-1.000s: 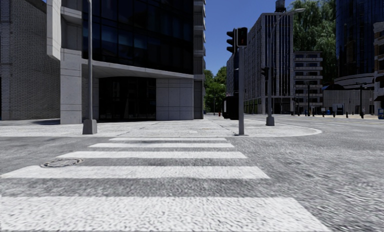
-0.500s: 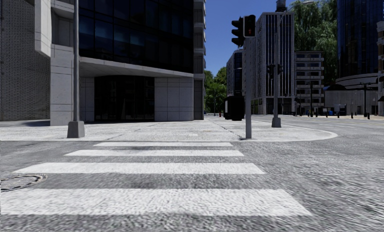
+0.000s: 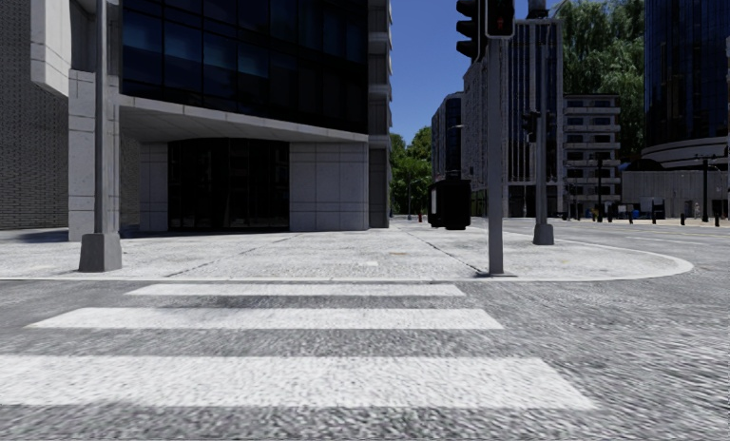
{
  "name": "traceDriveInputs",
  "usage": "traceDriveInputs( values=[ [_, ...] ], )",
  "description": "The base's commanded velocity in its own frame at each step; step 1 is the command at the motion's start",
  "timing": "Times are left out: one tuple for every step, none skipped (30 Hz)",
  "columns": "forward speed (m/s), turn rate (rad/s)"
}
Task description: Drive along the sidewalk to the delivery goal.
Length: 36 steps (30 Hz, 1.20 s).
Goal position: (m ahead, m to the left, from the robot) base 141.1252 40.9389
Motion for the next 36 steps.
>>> traceDriveInputs(
  values=[
    [2.0,0.0],
    [2.0,0.0],
    [2.0,0.0],
    [2.0,0.0],
    [2.0,0.0],
    [2.0,0.0],
    [2.0,0.0],
    [2.0,0.0],
    [2.0,0.0],
    [2.0,0.0],
    [2.0,0.0],
    [2.0,0.0],
    [2.0,0.0],
    [2.0,0.0],
    [2.0,0.0],
    [2.0,0.0],
    [2.0,0.0],
    [2.0,0.0],
    [2.0,0.0],
    [2.0,0.0],
    [2.0,0.0],
    [2.0,0.0],
    [2.0,0.0],
    [2.0,0.0],
    [2.0,0.0],
    [2.0,0.0],
    [2.0,0.0],
    [2.0,0.0],
    [2.0,0.0],
    [2.0,0.0],
    [2.0,0.0],
    [2.0,0.0],
    [2.0,-0.11],
    [2.0,-0.21],
    [2.0,-0.21],
    [2.0,-0.24]
  ],
)
